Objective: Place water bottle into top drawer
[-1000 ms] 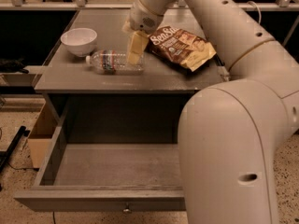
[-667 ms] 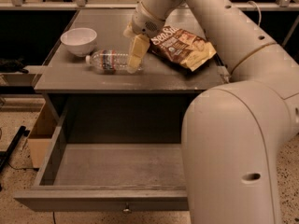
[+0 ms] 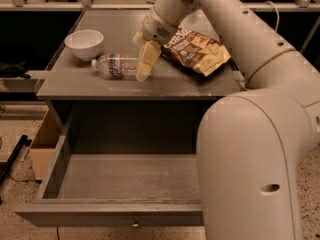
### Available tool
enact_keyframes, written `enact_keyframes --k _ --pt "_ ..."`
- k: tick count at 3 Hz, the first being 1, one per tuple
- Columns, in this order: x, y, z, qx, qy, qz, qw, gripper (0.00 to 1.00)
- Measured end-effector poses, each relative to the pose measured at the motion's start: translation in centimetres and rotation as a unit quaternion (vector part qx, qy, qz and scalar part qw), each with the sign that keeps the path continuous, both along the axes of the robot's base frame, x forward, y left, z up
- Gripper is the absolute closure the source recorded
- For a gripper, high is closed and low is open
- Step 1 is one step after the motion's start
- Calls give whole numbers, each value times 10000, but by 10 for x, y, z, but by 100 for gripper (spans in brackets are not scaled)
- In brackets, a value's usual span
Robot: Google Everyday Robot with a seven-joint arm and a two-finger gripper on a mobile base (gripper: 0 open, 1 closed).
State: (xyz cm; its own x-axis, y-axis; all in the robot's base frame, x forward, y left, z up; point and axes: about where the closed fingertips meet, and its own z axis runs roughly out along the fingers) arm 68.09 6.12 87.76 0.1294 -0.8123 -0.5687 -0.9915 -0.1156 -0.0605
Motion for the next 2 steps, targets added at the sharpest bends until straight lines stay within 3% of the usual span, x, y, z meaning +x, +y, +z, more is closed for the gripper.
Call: enact_keyframes --k 2 --pt "10 30 -1 -17 -44 223 9997 0"
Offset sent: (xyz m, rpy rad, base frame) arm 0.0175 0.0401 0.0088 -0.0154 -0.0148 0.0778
